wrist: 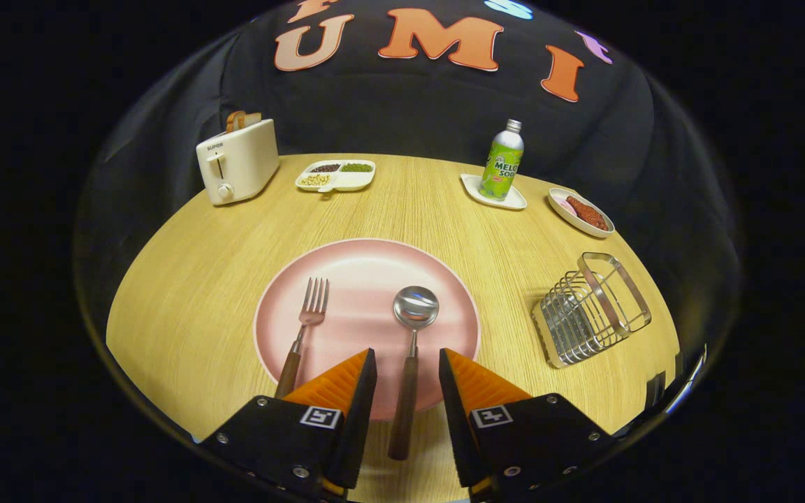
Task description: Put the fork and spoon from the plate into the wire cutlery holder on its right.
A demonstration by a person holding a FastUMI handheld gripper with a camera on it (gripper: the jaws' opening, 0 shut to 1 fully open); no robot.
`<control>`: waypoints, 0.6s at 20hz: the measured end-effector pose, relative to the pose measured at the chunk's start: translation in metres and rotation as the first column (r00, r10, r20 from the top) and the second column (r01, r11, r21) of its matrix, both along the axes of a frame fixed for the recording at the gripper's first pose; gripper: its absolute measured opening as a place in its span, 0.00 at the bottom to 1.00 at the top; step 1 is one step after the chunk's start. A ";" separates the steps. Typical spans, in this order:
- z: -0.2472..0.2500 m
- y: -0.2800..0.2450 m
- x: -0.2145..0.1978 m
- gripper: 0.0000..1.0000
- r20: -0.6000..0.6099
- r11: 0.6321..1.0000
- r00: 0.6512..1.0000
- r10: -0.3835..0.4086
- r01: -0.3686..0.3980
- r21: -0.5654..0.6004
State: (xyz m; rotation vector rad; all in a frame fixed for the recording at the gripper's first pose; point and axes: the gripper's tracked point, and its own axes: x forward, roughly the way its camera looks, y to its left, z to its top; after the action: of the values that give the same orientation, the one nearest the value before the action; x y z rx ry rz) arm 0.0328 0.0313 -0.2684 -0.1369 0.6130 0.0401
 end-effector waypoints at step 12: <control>-0.017 -0.003 0.004 0.10 -0.086 0.999 0.996 -0.030 0.031 0.011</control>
State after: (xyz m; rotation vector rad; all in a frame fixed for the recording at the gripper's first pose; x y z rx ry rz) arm 0.0368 0.0280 -0.2858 -0.1140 0.7007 0.0207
